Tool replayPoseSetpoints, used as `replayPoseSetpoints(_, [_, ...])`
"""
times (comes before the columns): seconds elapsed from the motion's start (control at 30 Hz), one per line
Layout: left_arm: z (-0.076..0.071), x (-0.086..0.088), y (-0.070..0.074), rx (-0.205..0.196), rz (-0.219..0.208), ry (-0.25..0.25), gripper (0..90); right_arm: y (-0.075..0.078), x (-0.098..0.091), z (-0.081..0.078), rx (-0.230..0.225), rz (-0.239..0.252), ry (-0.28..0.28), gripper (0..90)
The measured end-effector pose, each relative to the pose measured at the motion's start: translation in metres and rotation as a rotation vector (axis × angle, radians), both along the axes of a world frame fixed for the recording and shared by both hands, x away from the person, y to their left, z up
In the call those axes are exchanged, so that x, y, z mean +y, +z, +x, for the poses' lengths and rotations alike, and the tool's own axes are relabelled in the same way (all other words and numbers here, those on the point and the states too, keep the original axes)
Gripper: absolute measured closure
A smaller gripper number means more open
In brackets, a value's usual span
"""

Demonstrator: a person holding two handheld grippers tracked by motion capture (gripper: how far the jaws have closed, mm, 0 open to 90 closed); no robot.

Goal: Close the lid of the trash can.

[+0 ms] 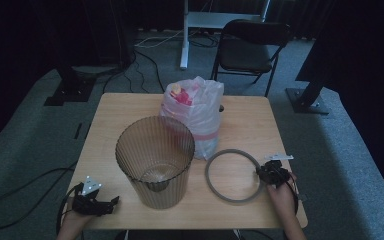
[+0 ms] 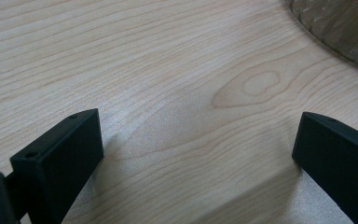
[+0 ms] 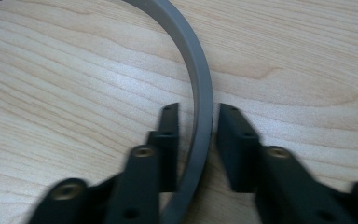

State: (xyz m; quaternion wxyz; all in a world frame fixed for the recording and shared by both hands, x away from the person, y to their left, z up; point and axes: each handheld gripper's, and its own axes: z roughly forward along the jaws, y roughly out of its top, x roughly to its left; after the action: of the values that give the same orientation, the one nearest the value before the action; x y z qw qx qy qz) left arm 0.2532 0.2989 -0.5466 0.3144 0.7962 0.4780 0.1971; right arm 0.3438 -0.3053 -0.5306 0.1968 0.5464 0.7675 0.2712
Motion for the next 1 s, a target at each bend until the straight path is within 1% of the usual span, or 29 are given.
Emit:
replayPoseSetpoints(0.07, [0.0,0.0,0.0,0.0,0.0,0.0,1.8,0.001,0.003,0.0,0.001,-0.027,-0.007,80.0])
replayPoseSetpoints(0.1, [0.0,0.0,0.0,0.0,0.001,0.0,1.8,0.002,0.004,0.001,0.01,-0.032,-0.006,81.5])
replayPoseSetpoints(0.17, [0.0,0.0,0.0,0.0,0.001,-0.001,1.8,0.003,0.006,0.003,0.025,-0.044,-0.003,81.8])
replayPoseSetpoints(0.2, [0.0,0.0,0.0,0.0,0.0,-0.001,1.8,0.003,0.006,0.004,0.029,-0.04,-0.005,81.9])
replayPoseSetpoints(0.3, [0.0,0.0,0.0,0.0,-0.001,0.0,1.7,0.004,0.001,0.006,0.054,0.015,-0.02,82.2])
replayPoseSetpoints(0.4, [0.0,0.0,0.0,0.0,-0.003,0.001,1.8,0.004,-0.004,0.007,0.075,0.065,-0.023,82.4])
replayPoseSetpoints(0.47, [0.0,0.0,0.0,0.0,-0.003,0.001,1.7,0.004,-0.009,0.008,0.091,0.12,-0.025,82.5])
replayPoseSetpoints(0.53, [0.0,0.0,0.0,0.0,-0.003,0.001,1.7,0.005,-0.013,0.007,0.101,0.165,-0.029,82.7])
replayPoseSetpoints(0.57, [0.0,0.0,0.0,0.0,-0.003,0.002,1.7,0.006,-0.015,0.007,0.1,0.193,-0.032,82.9])
replayPoseSetpoints(0.63, [0.0,0.0,0.0,0.0,-0.003,0.002,1.8,0.009,-0.019,0.006,0.094,0.213,-0.032,83.0])
replayPoseSetpoints(0.67, [0.0,0.0,0.0,0.001,-0.002,0.002,1.8,0.011,-0.02,0.005,0.094,0.236,-0.032,83.1])
replayPoseSetpoints(0.77, [0.0,0.0,0.0,0.001,-0.002,0.002,1.8,0.016,-0.025,0.003,0.087,0.282,-0.026,83.3])
replayPoseSetpoints(0.8, [0.0,0.0,0.0,0.001,-0.003,0.002,1.8,0.016,-0.025,0.003,0.087,0.282,-0.026,83.3])
replayPoseSetpoints(0.83, [0.0,0.0,0.0,0.001,-0.003,0.002,1.8,0.021,-0.026,0.002,0.08,0.298,-0.031,83.4])
replayPoseSetpoints(0.9, [0.0,0.0,0.0,0.001,-0.002,0.002,1.8,0.024,-0.027,0.0,0.068,0.314,-0.028,83.6])
replayPoseSetpoints(0.93, [0.0,0.0,0.0,0.001,-0.001,0.002,1.8,0.026,-0.027,0.0,0.071,0.306,-0.027,83.5])
replayPoseSetpoints(1.0, [0.0,0.0,0.0,0.001,-0.001,0.002,1.7,0.027,-0.027,-0.001,0.065,0.312,-0.03,83.6])
